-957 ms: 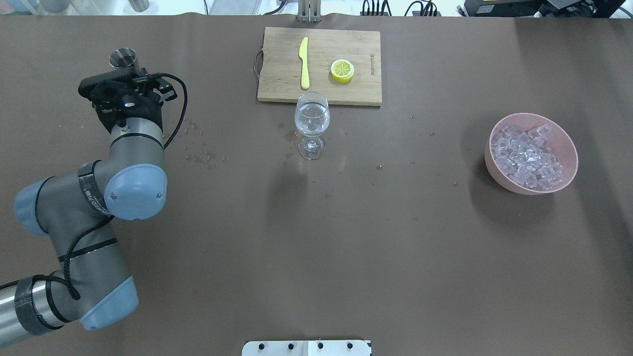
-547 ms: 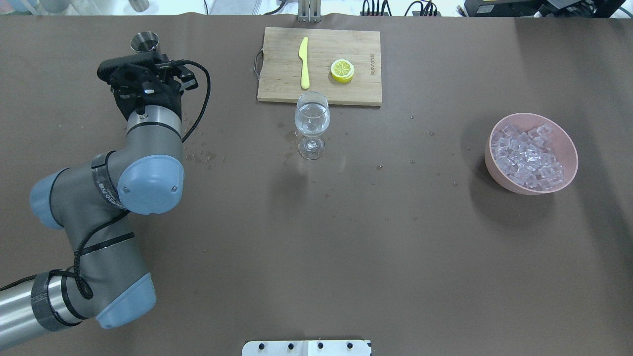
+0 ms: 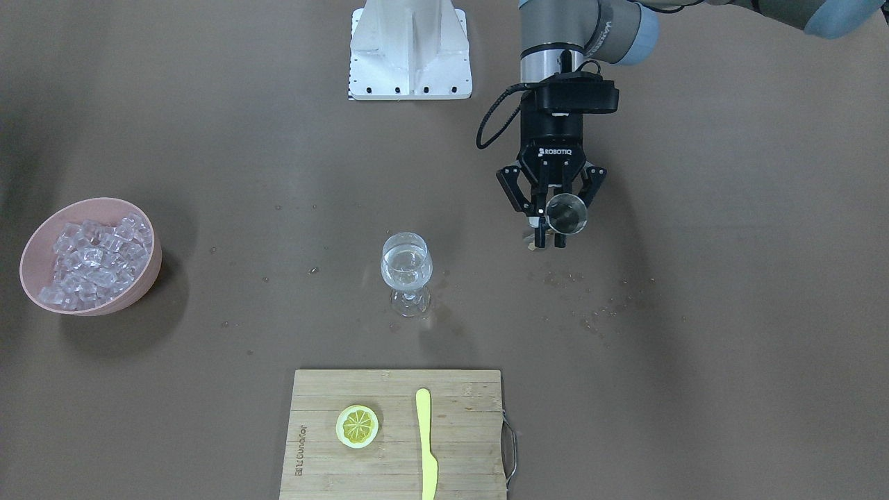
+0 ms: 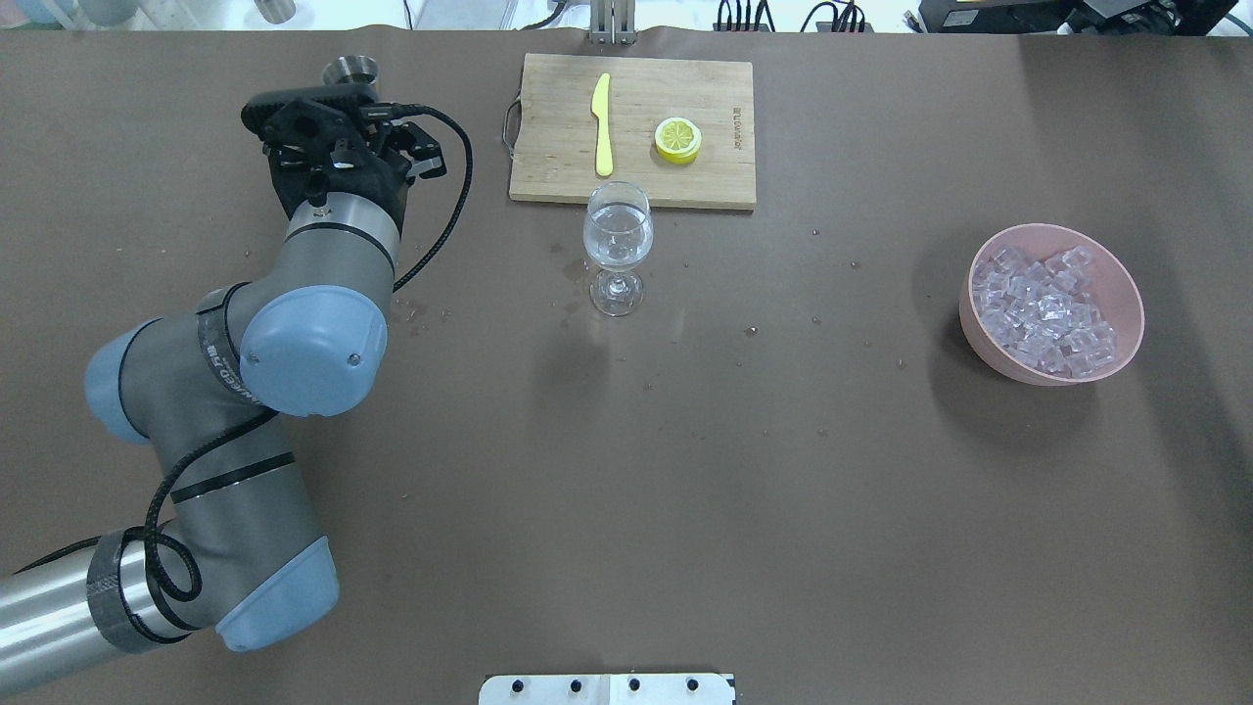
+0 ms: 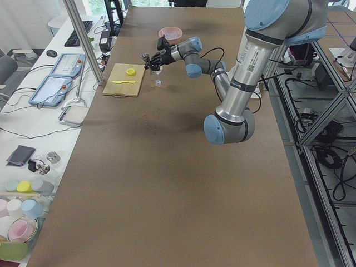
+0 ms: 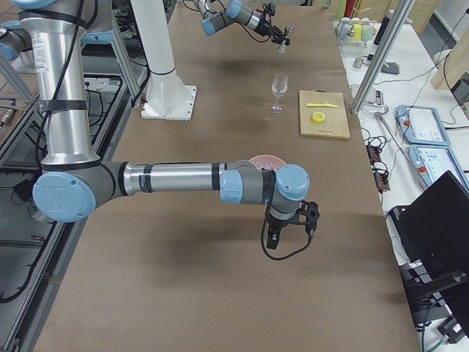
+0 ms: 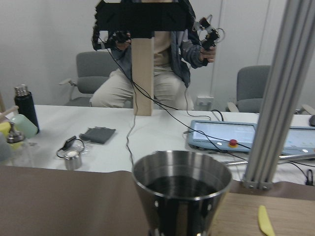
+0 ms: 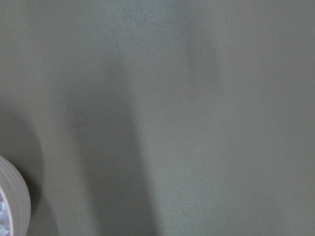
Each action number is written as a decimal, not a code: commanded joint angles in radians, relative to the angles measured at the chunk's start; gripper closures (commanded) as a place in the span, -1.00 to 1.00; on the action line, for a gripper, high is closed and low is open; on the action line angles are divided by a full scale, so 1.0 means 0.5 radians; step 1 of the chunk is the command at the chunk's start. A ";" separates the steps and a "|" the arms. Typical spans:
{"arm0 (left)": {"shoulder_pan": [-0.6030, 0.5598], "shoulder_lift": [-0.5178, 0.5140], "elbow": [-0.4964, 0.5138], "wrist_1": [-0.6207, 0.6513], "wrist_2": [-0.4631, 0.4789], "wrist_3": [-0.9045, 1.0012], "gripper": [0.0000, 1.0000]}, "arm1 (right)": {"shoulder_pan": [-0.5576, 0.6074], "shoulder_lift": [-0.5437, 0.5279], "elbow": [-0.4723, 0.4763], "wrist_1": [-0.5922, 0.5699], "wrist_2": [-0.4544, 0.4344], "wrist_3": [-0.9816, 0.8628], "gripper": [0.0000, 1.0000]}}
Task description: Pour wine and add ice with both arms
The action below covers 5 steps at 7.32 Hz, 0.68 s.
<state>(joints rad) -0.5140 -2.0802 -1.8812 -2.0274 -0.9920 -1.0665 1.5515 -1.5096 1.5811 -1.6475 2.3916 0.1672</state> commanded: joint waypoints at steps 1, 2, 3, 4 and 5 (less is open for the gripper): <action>0.000 -0.024 0.017 -0.359 -0.505 0.511 1.00 | -0.001 0.003 -0.005 0.000 0.012 0.000 -1.00; -0.003 -0.027 0.020 -0.348 -0.677 0.516 1.00 | -0.001 0.003 -0.002 0.000 0.012 0.003 -1.00; 0.000 -0.030 0.026 -0.339 -0.715 0.553 1.00 | -0.001 0.003 0.004 0.000 0.015 0.003 -1.00; 0.000 -0.070 0.026 -0.256 -0.731 0.723 1.00 | -0.004 0.003 0.007 0.000 0.015 0.003 -1.00; 0.000 -0.140 0.010 -0.067 -0.737 0.746 1.00 | -0.011 0.003 0.010 0.003 0.012 0.003 -1.00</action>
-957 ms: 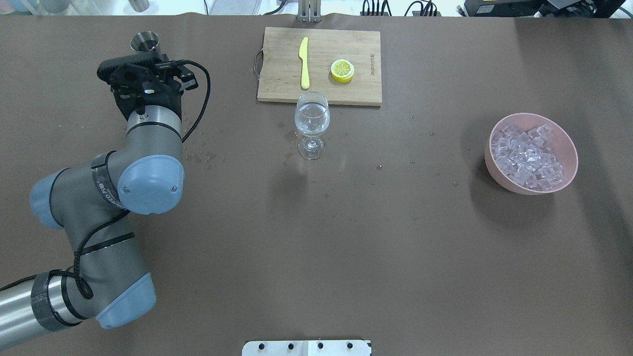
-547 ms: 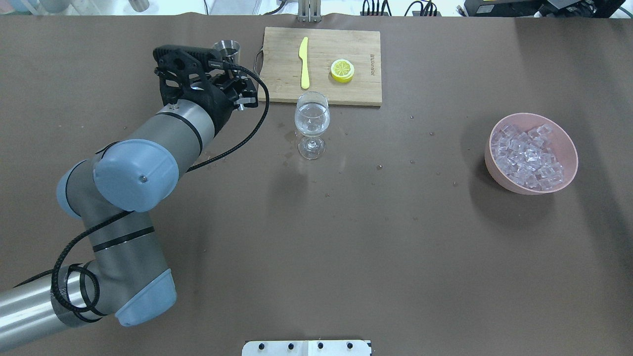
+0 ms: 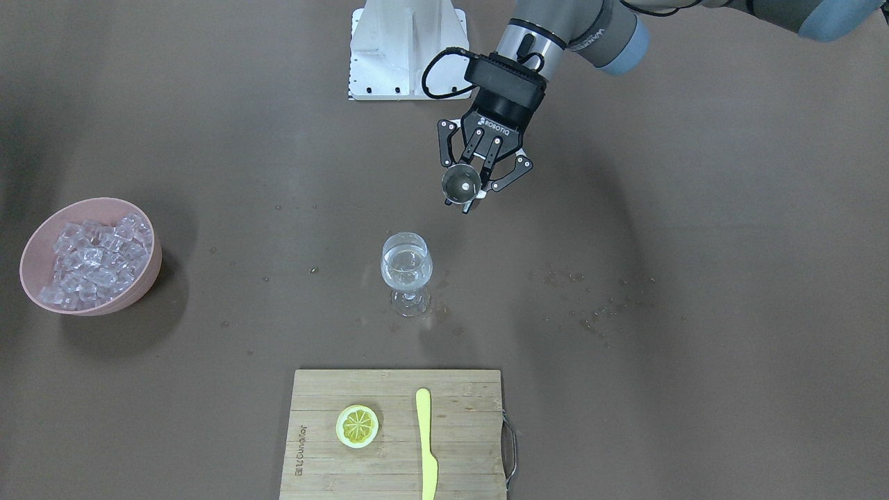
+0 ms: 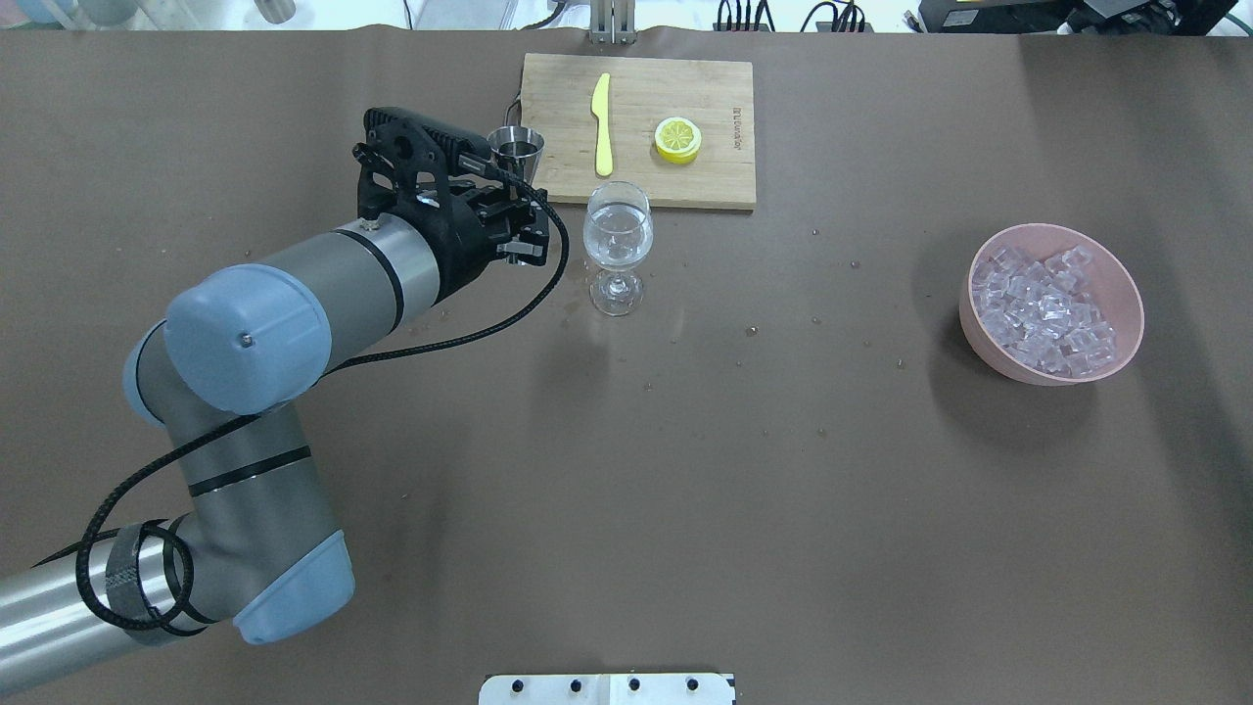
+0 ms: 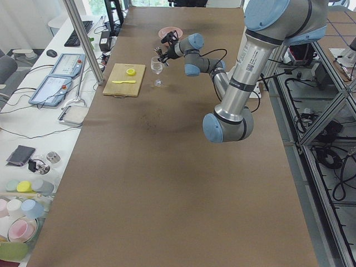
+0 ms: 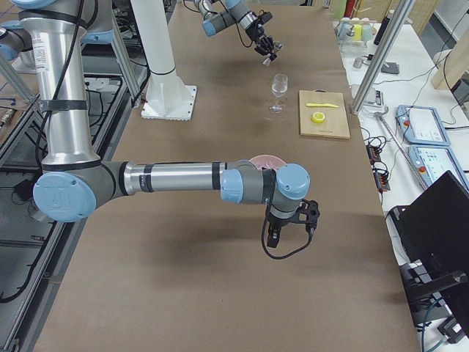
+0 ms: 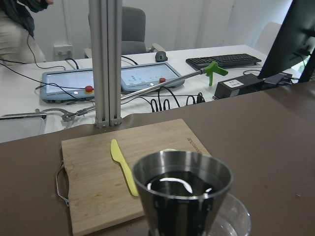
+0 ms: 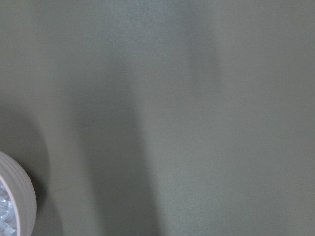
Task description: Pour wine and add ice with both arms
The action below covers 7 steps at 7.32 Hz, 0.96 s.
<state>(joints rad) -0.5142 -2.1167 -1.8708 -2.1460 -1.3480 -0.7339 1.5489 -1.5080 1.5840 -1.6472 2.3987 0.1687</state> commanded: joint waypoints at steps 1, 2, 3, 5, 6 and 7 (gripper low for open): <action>0.001 -0.180 -0.007 0.378 -0.025 0.084 1.00 | -0.011 0.003 0.004 0.002 -0.002 0.000 -1.00; 0.001 -0.227 -0.004 0.493 -0.028 0.130 1.00 | -0.014 0.015 -0.008 0.002 -0.002 0.000 -1.00; -0.002 -0.227 0.011 0.536 -0.028 0.161 1.00 | -0.017 0.015 -0.008 -0.001 -0.002 0.003 -1.00; 0.001 -0.258 0.008 0.750 -0.031 0.210 1.00 | -0.017 0.015 -0.011 -0.001 -0.002 0.003 -1.00; 0.001 -0.282 0.008 0.843 -0.083 0.234 1.00 | -0.017 0.015 -0.011 -0.004 -0.002 0.003 -1.00; -0.005 -0.301 0.008 0.910 -0.153 0.280 1.00 | -0.021 0.015 -0.011 -0.004 -0.002 0.003 -1.00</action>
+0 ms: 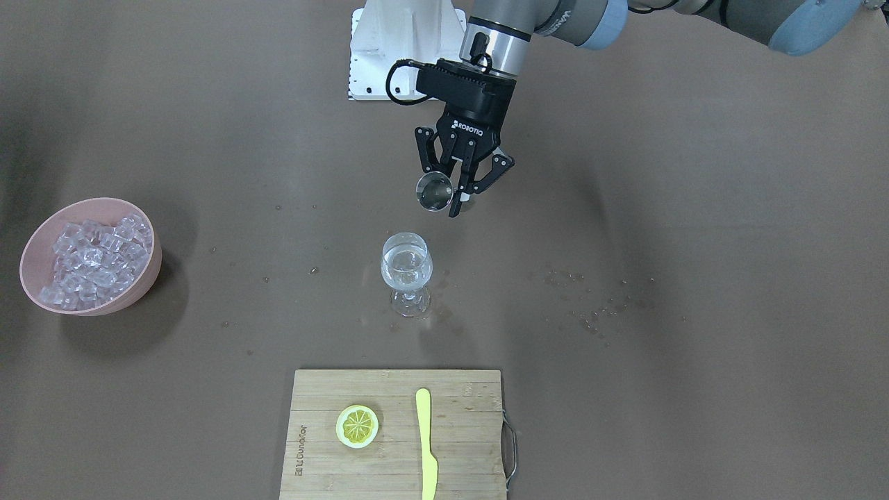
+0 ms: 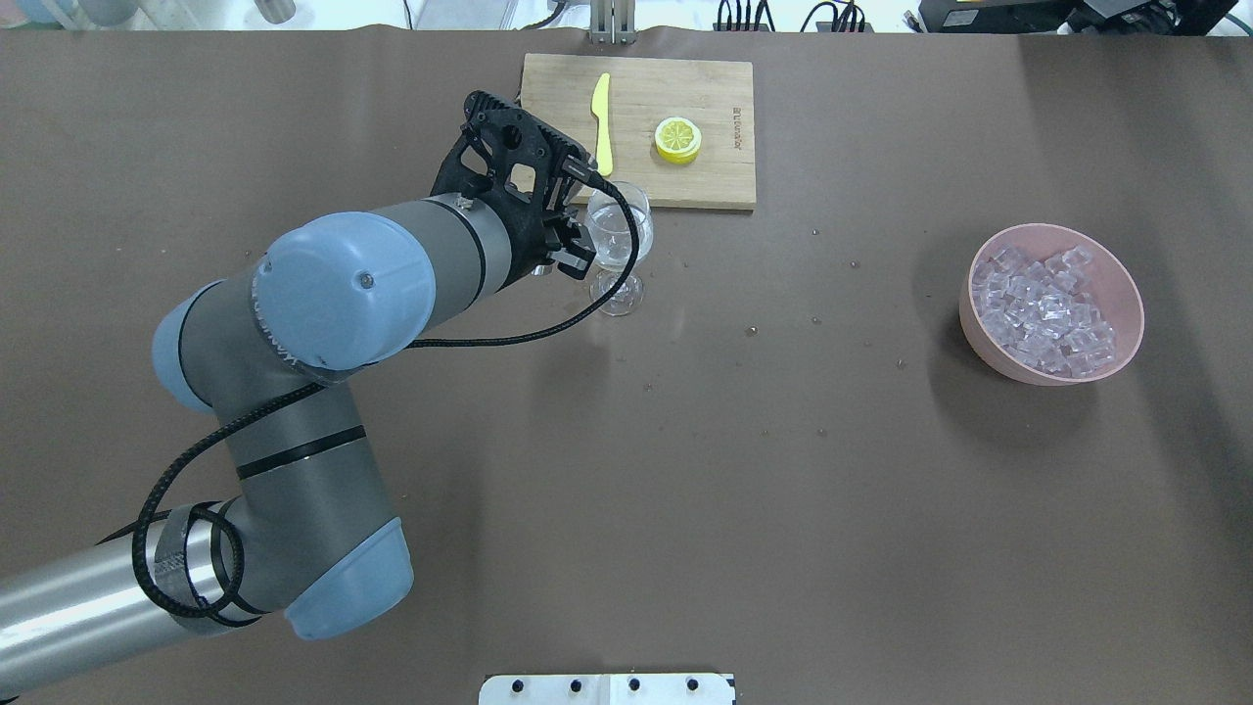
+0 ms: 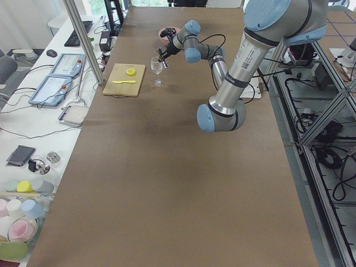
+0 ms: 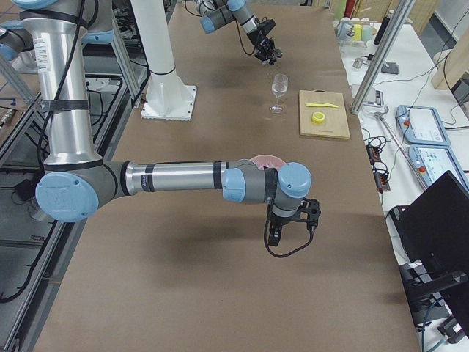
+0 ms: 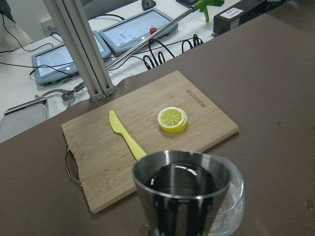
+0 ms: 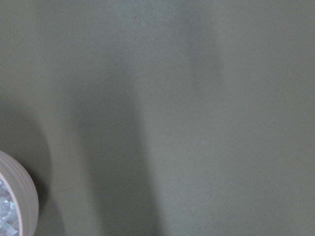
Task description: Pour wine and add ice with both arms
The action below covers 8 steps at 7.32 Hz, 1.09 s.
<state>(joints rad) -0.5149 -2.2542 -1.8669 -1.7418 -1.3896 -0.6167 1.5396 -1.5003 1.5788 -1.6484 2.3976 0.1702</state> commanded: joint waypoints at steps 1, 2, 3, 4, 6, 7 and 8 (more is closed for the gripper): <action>-0.007 -0.050 -0.003 0.194 -0.077 0.113 1.00 | -0.002 0.000 -0.001 -0.001 0.000 0.000 -1.00; -0.010 -0.084 -0.003 0.268 -0.104 0.135 1.00 | -0.005 0.000 -0.001 -0.001 0.000 0.000 -1.00; -0.019 -0.136 0.000 0.375 -0.120 0.199 1.00 | -0.005 0.000 -0.001 -0.001 0.000 0.000 -1.00; -0.038 -0.203 0.000 0.522 -0.123 0.278 1.00 | -0.005 0.000 -0.001 -0.001 0.000 0.000 -1.00; -0.068 -0.339 0.031 0.789 -0.135 0.325 1.00 | -0.005 0.000 0.002 -0.001 0.003 0.000 -1.00; -0.072 -0.378 0.088 0.793 -0.135 0.328 1.00 | -0.005 0.000 0.002 0.002 0.003 0.000 -1.00; -0.084 -0.409 0.104 0.845 -0.138 0.386 1.00 | -0.005 0.000 0.011 0.005 0.003 0.000 -1.00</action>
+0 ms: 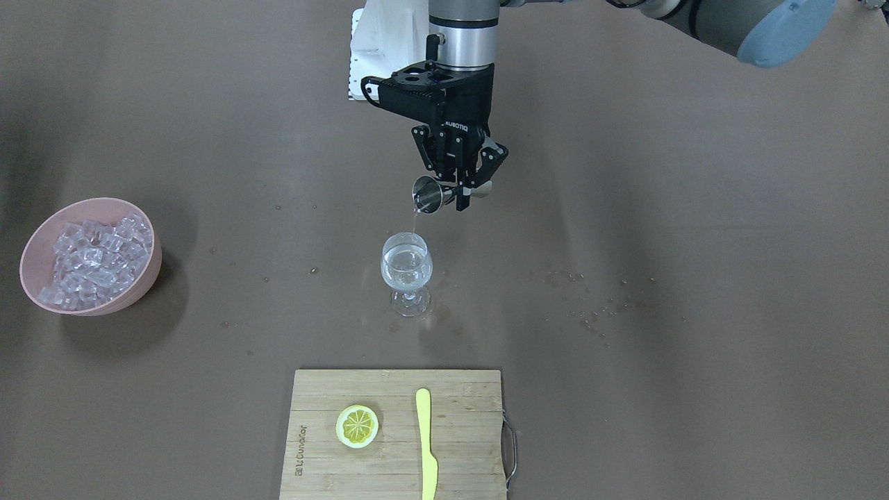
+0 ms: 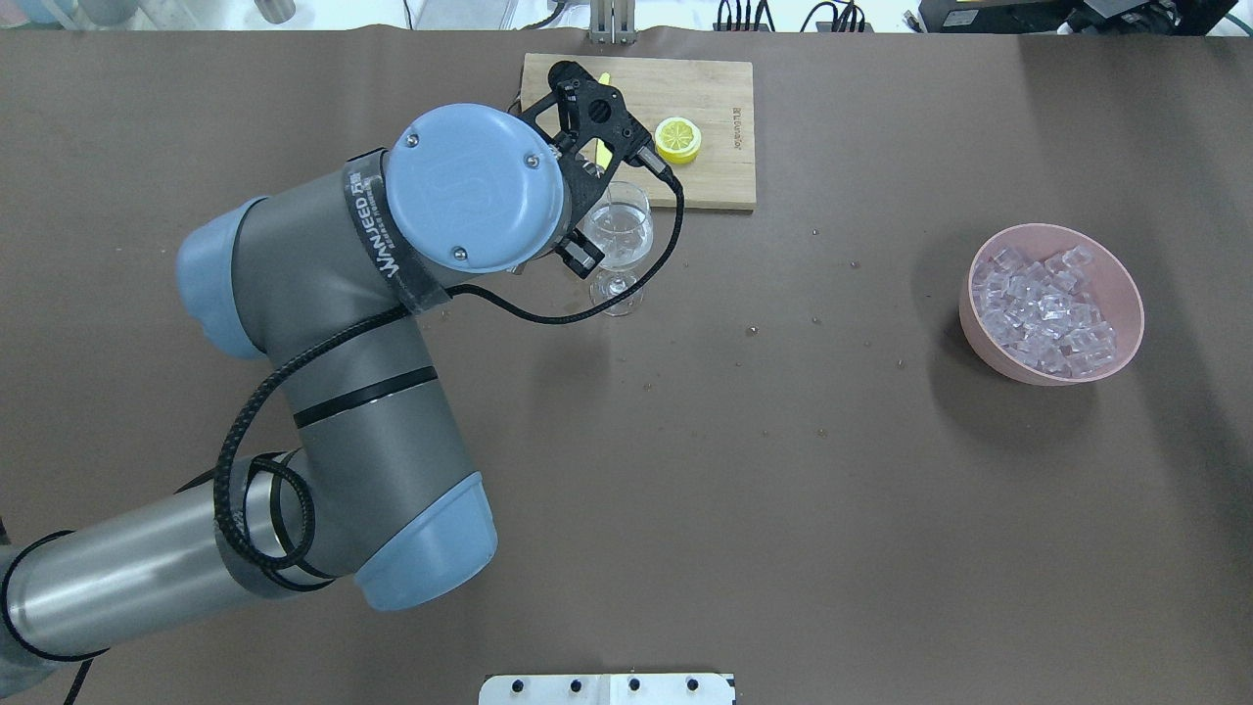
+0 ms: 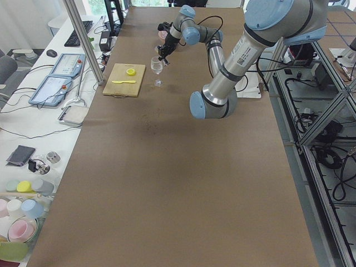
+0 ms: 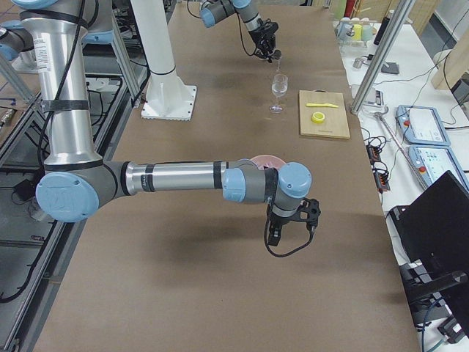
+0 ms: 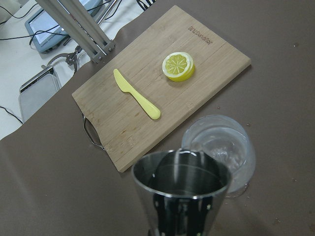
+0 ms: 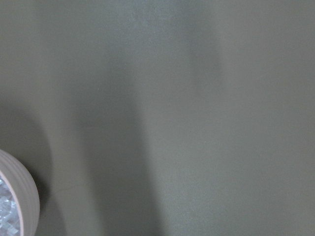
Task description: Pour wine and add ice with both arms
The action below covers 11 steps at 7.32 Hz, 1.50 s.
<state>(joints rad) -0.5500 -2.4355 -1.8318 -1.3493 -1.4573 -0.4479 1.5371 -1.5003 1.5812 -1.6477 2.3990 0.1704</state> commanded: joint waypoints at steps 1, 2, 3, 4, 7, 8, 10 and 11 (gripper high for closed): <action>-0.053 -0.080 0.037 0.142 -0.043 0.104 1.00 | 0.000 0.003 0.025 0.004 0.000 -0.003 -1.00; -0.066 -0.087 0.037 0.164 -0.055 0.135 1.00 | 0.000 0.012 0.025 0.004 -0.003 -0.003 -1.00; -0.066 -0.102 0.056 0.216 -0.052 0.196 1.00 | 0.000 0.012 0.025 0.007 -0.003 -0.003 -1.00; -0.066 -0.178 0.098 0.332 -0.052 0.293 1.00 | 0.000 0.012 0.025 0.007 -0.003 -0.003 -1.00; -0.063 -0.249 0.172 0.428 -0.043 0.365 1.00 | 0.000 0.012 0.038 0.007 -0.003 -0.003 -1.00; -0.063 -0.304 0.230 0.492 -0.031 0.398 1.00 | 0.000 0.012 0.041 0.004 -0.003 -0.003 -1.00; -0.063 -0.360 0.261 0.624 0.131 0.491 1.00 | 0.000 0.012 0.041 0.004 -0.003 -0.003 -1.00; -0.060 -0.408 0.340 0.664 0.147 0.494 1.00 | 0.000 0.015 0.044 0.004 0.000 -0.003 -1.00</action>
<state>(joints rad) -0.5809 -2.6144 -1.6971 -1.0482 -1.4103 -0.2105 1.5371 -1.4935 1.6019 -1.6455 2.3979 0.1687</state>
